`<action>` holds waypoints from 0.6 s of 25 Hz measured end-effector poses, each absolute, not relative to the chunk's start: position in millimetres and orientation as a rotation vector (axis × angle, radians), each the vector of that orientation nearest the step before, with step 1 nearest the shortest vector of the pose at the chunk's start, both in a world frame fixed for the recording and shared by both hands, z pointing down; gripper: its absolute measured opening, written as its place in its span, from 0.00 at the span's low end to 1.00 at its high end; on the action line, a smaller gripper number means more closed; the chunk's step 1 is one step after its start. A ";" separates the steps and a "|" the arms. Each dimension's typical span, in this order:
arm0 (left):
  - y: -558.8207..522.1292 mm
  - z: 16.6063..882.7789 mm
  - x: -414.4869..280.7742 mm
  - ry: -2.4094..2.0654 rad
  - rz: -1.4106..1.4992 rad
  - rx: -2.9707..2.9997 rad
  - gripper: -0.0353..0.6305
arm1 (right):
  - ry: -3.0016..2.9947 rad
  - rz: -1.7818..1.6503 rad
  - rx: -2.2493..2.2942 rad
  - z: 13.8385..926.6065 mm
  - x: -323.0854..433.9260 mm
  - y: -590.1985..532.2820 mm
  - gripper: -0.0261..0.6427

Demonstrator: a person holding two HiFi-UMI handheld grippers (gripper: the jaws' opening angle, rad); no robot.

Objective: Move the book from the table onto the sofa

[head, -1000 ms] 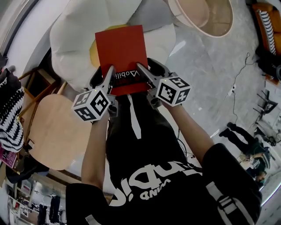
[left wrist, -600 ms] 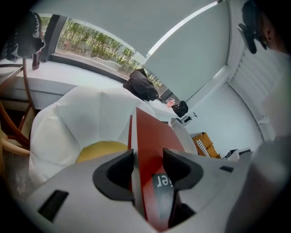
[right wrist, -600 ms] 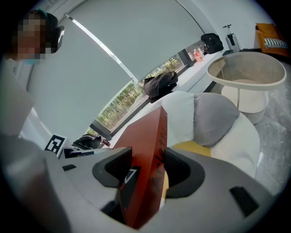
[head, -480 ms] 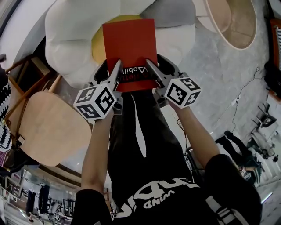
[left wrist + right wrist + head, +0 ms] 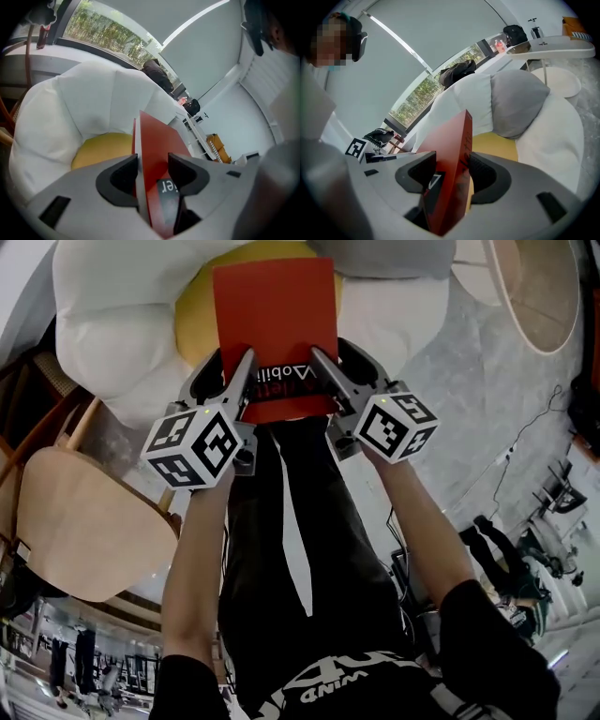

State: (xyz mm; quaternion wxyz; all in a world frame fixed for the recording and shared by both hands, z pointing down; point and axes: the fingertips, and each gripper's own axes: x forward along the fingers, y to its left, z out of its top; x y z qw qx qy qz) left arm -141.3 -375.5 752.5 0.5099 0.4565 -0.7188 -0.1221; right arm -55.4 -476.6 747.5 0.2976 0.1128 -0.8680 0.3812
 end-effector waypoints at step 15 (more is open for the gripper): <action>-373.5 877.1 -138.6 -1.716 -0.291 1.088 0.37 | -2.263 0.990 0.258 871.3 -53.5 -473.9 0.36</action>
